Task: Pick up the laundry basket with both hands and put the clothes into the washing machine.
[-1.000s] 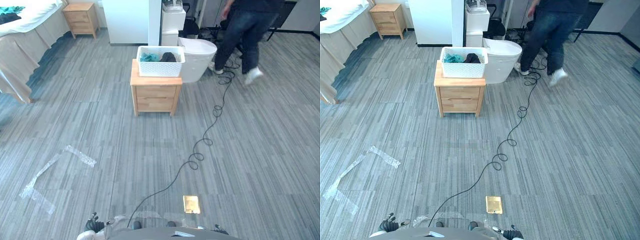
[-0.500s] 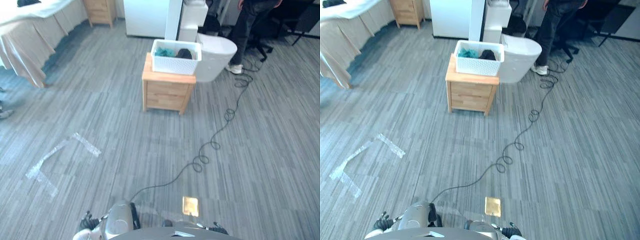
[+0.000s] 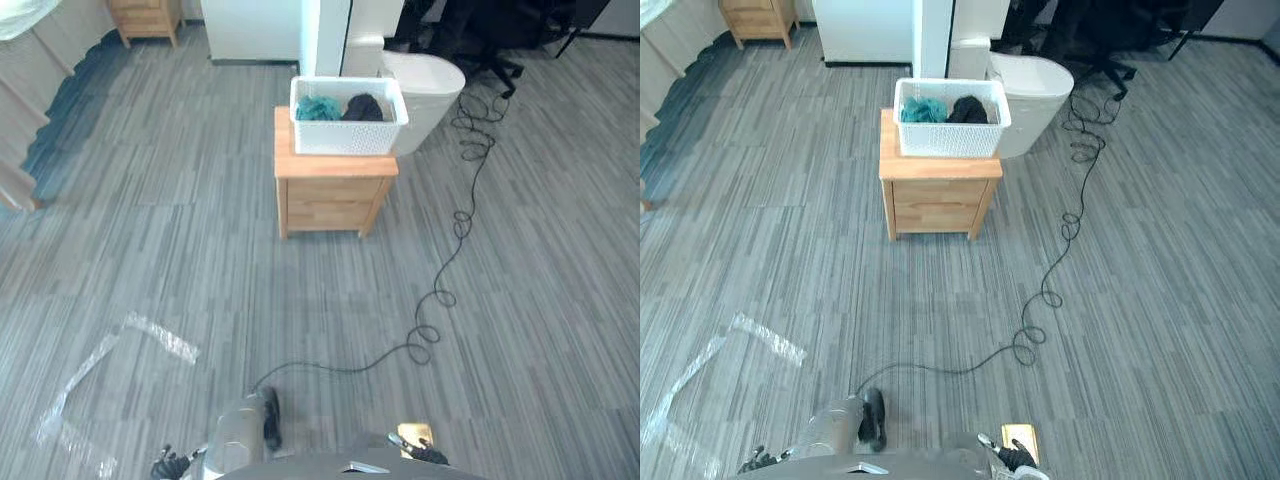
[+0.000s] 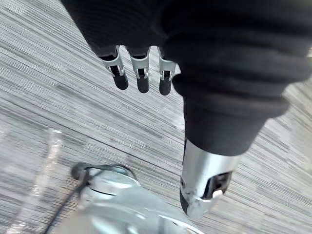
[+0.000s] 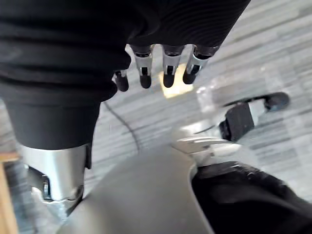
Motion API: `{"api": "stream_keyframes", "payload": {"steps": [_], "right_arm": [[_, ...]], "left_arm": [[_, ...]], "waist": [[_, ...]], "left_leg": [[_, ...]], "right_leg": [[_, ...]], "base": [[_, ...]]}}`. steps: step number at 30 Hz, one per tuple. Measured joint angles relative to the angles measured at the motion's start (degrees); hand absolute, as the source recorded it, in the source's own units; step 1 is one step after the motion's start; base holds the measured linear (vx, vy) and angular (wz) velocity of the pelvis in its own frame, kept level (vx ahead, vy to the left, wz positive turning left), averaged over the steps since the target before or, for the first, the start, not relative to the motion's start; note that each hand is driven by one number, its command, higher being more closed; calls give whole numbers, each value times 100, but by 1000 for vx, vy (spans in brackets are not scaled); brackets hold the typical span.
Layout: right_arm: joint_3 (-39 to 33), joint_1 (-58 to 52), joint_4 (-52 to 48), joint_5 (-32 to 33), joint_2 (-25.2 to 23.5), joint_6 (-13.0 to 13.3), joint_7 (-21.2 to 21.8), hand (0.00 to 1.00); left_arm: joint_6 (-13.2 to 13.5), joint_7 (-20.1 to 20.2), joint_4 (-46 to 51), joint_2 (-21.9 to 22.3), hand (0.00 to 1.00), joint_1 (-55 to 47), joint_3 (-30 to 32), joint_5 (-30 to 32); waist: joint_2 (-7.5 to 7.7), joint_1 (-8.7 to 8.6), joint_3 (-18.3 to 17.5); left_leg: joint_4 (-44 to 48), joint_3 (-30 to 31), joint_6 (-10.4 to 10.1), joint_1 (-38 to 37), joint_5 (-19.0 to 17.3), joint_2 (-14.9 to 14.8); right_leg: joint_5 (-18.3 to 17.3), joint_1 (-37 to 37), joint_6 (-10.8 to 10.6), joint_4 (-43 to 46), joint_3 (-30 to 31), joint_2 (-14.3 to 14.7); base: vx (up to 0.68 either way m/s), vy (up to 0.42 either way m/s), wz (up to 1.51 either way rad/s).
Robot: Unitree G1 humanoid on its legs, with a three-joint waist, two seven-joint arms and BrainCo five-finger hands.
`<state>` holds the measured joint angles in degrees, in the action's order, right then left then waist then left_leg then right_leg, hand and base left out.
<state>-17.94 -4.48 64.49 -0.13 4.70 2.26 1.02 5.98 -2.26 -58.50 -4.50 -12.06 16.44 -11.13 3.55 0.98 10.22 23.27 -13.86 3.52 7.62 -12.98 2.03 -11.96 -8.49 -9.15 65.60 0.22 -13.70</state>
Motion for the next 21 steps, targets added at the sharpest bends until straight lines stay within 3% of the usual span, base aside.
{"api": "stream_keyframes", "payload": {"steps": [2,4,5,7,8,9,10,11,12,14,15,16,17,18,19,21], "right_arm": [[199,19,-142,-2,62,7,-2,0],[222,70,-341,9,91,12,-7,0],[229,106,-435,43,116,20,-14,0],[292,144,-588,107,206,34,-25,0],[342,209,-718,199,262,33,-31,0],[341,181,-733,206,262,24,-35,0],[356,160,-721,205,231,11,-36,0],[378,137,-724,204,185,7,-37,0],[381,141,-727,200,179,5,-34,0],[354,154,-711,200,230,23,-29,0],[321,156,-704,184,275,8,-26,0],[321,159,-706,130,295,-7,-28,0],[336,133,-676,20,317,-23,-32,0],[344,126,-595,-23,319,-24,-36,0],[384,123,-488,-23,298,-22,-35,0],[408,98,-352,-24,283,-28,-35,0]], "left_arm": [[0,-2,152,-7,0,26,-189,-3],[43,-1,190,-34,0,201,-360,-4],[51,-2,221,-5,0,309,-432,-2],[68,-2,223,57,0,499,-592,-1],[83,-2,222,106,0,608,-693,3],[94,-3,219,105,0,649,-763,12],[103,-1,165,96,0,680,-761,21],[101,-2,116,82,0,659,-752,25],[94,-8,57,78,0,660,-741,32],[92,-1,44,222,0,677,-742,89],[104,4,47,333,0,679,-656,122],[115,13,102,443,0,680,-390,123],[115,16,144,472,0,674,-273,117],[116,20,178,457,0,678,-241,114],[152,22,257,426,0,686,-251,117],[161,21,341,391,0,687,-284,115]], "waist": [[-86,-27,-5],[-153,-131,35],[-226,-189,79],[-410,-237,191],[-528,-255,267],[-527,-269,282],[-432,-260,299],[-311,-255,290],[-239,-255,264],[-412,-274,267],[-546,-276,263],[-672,-282,323],[-692,-248,357],[-730,-207,365],[-630,-174,430],[-545,-161,437]], "left_leg": [[-586,-11,-22,-667,4,7],[-1012,-11,-52,-1116,58,-13],[-1182,-17,-77,-1334,55,-58],[-1371,-29,-201,-1606,-5,-206],[-1484,-37,-339,-1813,-80,-324],[-1556,-43,-463,-1963,-125,-346],[-1602,-36,-658,-2203,-235,-329],[-1599,-23,-805,-2400,-323,-304],[-1534,-7,-894,-2568,-375,-362],[-839,34,-974,-2444,-331,-677],[239,130,-1170,-2008,-131,-1036],[1682,248,-1080,-1385,509,-1468],[2728,292,-1022,-977,857,-1825],[3566,225,-983,-677,813,-2082],[4079,123,-897,-402,628,-2175],[3921,-137,-868,-107,420,-2136]], "right_leg": [[-180,-379,319,26,-664,14],[-500,-741,405,-731,-1215,53],[-575,-944,469,-1547,-1449,140],[-352,-1173,608,-2924,-1664,311],[129,-1238,611,-3953,-1662,427],[580,-1233,591,-4716,-1615,447],[1106,-1211,565,-5407,-1443,454],[1284,-1209,641,-5507,-1269,404],[1781,-1270,825,-5124,-1147,416],[1522,-1404,966,-4407,-1182,560],[1262,-1272,1060,-4342,-1319,743],[1030,-971,1180,-4378,-1426,992],[912,-715,1224,-4451,-1449,1173],[777,-439,1279,-4490,-1447,1314],[624,-35,1341,-4602,-1411,1379],[515,500,1308,-4919,-1343,1399]], "base": [[560,147,-27],[450,32,-1],[489,-11,2],[465,-35,1],[467,-93,6],[599,-172,7],[522,-196,5],[574,-273,2],[580,-340,8],[554,-374,7],[511,-383,-1],[618,-438,-9],[510,-336,-23],[502,-277,-35],[492,-227,-32],[459,-191,-20]]}}
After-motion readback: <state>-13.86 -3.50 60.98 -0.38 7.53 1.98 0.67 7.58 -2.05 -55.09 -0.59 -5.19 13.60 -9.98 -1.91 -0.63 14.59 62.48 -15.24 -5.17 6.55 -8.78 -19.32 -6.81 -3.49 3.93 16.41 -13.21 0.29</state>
